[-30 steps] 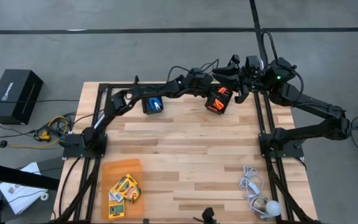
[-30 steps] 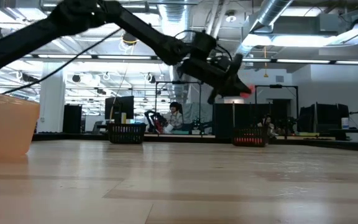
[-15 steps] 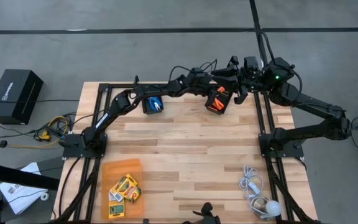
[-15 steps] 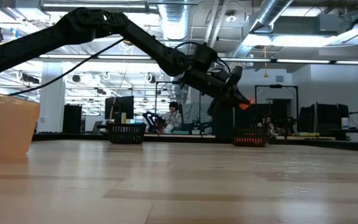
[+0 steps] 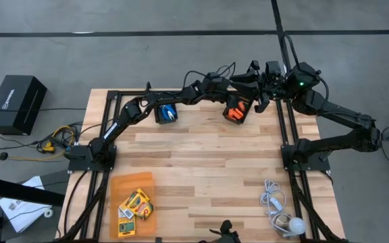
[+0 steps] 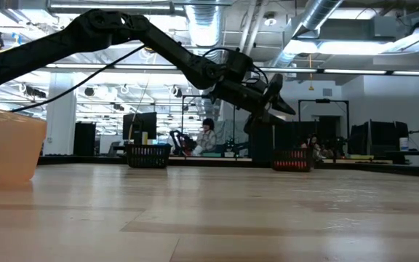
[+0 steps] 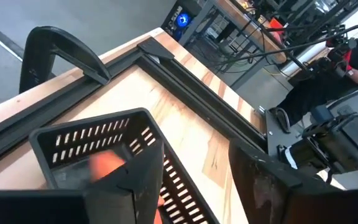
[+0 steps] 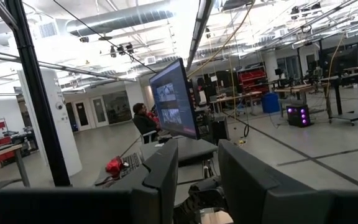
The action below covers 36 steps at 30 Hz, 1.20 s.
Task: Pick & Place School Supplies
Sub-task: Return to home position
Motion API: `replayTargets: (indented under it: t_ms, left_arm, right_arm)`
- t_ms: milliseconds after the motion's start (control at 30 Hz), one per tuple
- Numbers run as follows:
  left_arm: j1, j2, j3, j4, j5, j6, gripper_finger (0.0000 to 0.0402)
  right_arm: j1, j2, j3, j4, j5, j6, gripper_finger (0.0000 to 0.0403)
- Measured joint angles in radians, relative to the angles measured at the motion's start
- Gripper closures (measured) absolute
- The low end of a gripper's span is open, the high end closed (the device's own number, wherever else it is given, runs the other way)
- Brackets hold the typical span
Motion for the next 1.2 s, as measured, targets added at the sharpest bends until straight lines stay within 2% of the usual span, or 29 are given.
replayTargets:
  t_ms: [167, 300, 500, 600, 667, 733, 833, 967, 1100, 1200]
  left_arm:
    - [-0.004, 0.0, 0.0, 0.016, 0.024, -0.052, 0.0235]
    - [-0.029, -0.014, -0.001, 0.035, 0.096, -0.097, 0.0243]
    - [-0.098, -0.127, -0.002, 0.038, 0.186, 0.059, 0.0256]
    - [-0.115, -0.247, -0.002, 0.017, 0.19, 0.142, 0.0265]
    - [-0.121, -0.353, -0.001, -0.13, 0.14, 0.259, 0.0271]
    - [-0.121, -0.446, 0.0, -0.23, 0.117, 0.356, 0.0276]
    - [-0.118, -0.579, -0.029, -0.284, 0.075, 0.441, 0.0282]
    - [-0.084, -0.783, -0.101, -0.272, 0.04, 0.452, 0.0284]
    - [-0.052, -0.959, -0.209, -0.279, 0.031, 0.438, 0.0284]
    - [-0.041, -1.089, -0.278, -0.271, 0.023, 0.372, 0.0284]
  right_arm:
    - [0.0, 0.0, 0.0, 0.015, 0.0, 0.0, 0.0296]
    - [0.0, 0.0, 0.0, 0.013, 0.0, 0.0, 0.0296]
    - [0.011, 0.0, 0.0, 0.027, -0.001, -0.046, 0.0296]
    - [0.022, -0.015, 0.0, 0.068, -0.003, -0.047, 0.0296]
    - [0.028, -0.031, 0.025, 0.091, -0.01, -0.022, 0.0296]
    - [0.031, -0.068, 0.072, -0.002, -0.023, -0.086, 0.0296]
    - [0.029, -0.12, 0.165, -0.237, 0.004, -0.172, 0.0296]
    - [0.03, -0.172, 0.255, -0.451, 0.008, -0.222, 0.0296]
    - [0.041, -0.215, 0.266, -0.468, 0.007, -0.114, 0.0296]
    - [0.042, -0.211, 0.264, -0.503, 0.004, -0.063, 0.0296]
